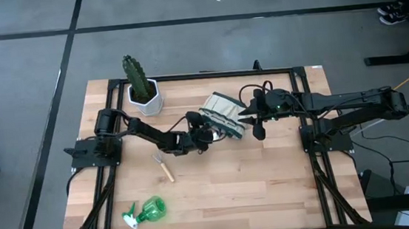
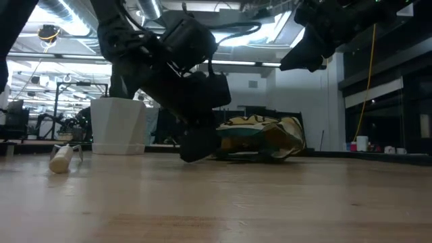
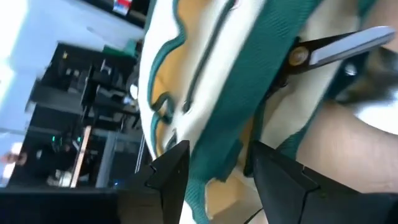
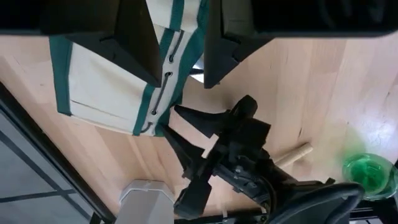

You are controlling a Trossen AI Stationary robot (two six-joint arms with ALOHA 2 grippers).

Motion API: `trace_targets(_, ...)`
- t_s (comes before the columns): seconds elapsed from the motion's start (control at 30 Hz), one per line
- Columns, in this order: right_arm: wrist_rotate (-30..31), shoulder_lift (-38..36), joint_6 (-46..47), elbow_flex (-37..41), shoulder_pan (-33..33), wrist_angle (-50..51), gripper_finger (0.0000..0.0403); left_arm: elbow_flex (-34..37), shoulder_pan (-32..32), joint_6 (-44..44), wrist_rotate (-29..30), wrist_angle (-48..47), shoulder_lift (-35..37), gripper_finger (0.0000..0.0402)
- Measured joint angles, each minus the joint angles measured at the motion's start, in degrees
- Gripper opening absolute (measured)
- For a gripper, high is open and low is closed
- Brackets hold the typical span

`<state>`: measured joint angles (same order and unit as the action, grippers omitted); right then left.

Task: Pick & Place Garden tools in Gardening bag
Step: Adjust the gardening bag

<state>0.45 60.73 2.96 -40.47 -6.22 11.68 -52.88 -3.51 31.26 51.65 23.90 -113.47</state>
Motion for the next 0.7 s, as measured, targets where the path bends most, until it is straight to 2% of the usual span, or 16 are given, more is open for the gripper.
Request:
trace_targets(0.27,0.3,0.0,-2.0,0.0,0.0,0.1,0.0121,0.0,0.0,11.3,-4.9,5.1,0.1,0.0166)
trace_targets(0.43,1.2,0.0,-2.3,0.0,-0.1,0.1,0.0121,0.0,1.4,12.1,-9.3,5.1,0.1,0.0164)
trace_targets(0.6,1.2,0.0,-2.4,0.0,-0.1,0.1,0.0121,0.0,2.6,14.1,-7.7,6.1,0.1,0.0158)
trace_targets(0.7,1.2,0.0,-3.2,0.0,-0.1,0.1,0.0121,0.0,3.3,14.3,-10.2,5.9,0.1,0.0157)
